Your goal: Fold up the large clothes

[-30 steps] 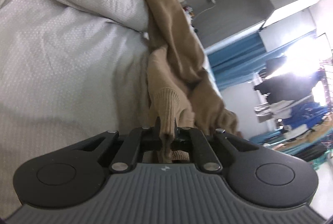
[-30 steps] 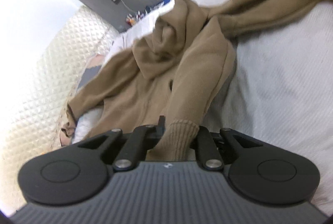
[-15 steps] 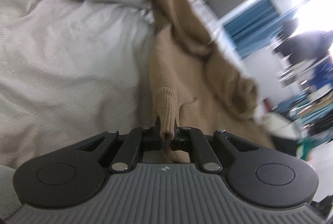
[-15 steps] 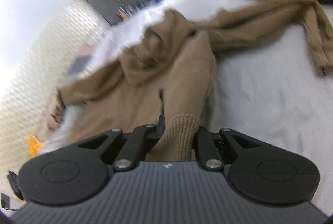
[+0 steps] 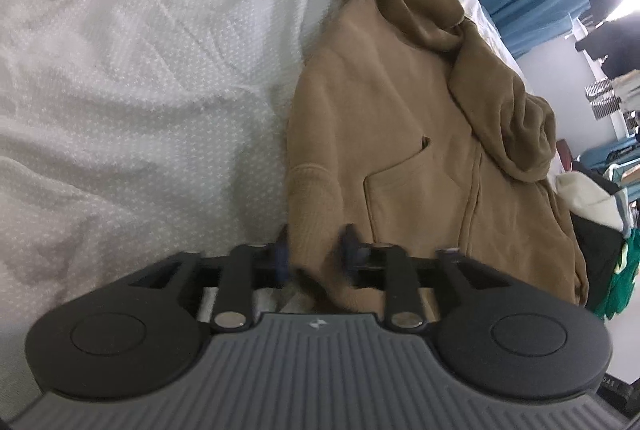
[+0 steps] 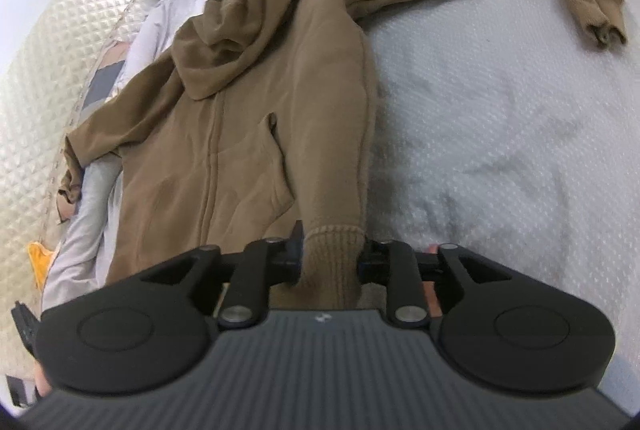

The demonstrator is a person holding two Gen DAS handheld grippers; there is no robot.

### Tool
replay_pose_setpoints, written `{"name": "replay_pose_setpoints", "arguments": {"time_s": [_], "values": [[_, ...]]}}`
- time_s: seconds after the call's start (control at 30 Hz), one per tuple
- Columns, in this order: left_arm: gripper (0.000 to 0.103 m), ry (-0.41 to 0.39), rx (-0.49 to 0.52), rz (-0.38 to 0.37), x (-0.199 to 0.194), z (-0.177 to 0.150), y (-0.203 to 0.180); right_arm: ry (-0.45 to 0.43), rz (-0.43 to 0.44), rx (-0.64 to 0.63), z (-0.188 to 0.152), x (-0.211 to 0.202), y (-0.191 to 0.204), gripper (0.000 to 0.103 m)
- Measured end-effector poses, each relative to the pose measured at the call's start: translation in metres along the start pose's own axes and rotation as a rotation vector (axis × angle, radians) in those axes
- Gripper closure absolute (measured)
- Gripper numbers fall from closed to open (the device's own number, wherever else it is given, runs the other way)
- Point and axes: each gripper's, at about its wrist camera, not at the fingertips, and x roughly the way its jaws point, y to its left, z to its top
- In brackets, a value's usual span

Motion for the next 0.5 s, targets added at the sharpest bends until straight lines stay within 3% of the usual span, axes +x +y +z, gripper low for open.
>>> {"name": "replay_pose_setpoints", "arguments": {"time_s": [0.07, 0.17, 0.33, 0.5], "values": [[0.045, -0.01, 0.018, -0.012, -0.012, 0.0, -0.001, -0.014, -0.015, -0.014, 0.0, -0.01, -0.003, 0.066], [0.043, -0.05, 0.059, -0.032, -0.031, 0.002, -0.01, -0.064, -0.008, -0.03, 0.002, -0.031, -0.01, 0.05], [0.042, -0.139, 0.154, -0.05, -0.045, 0.011, -0.046, -0.157, 0.005, -0.082, 0.014, -0.039, -0.002, 0.049], [0.042, -0.152, 0.182, -0.109, -0.03, 0.028, -0.097, -0.185, 0.097, -0.104, 0.036, -0.011, 0.033, 0.049]]}}
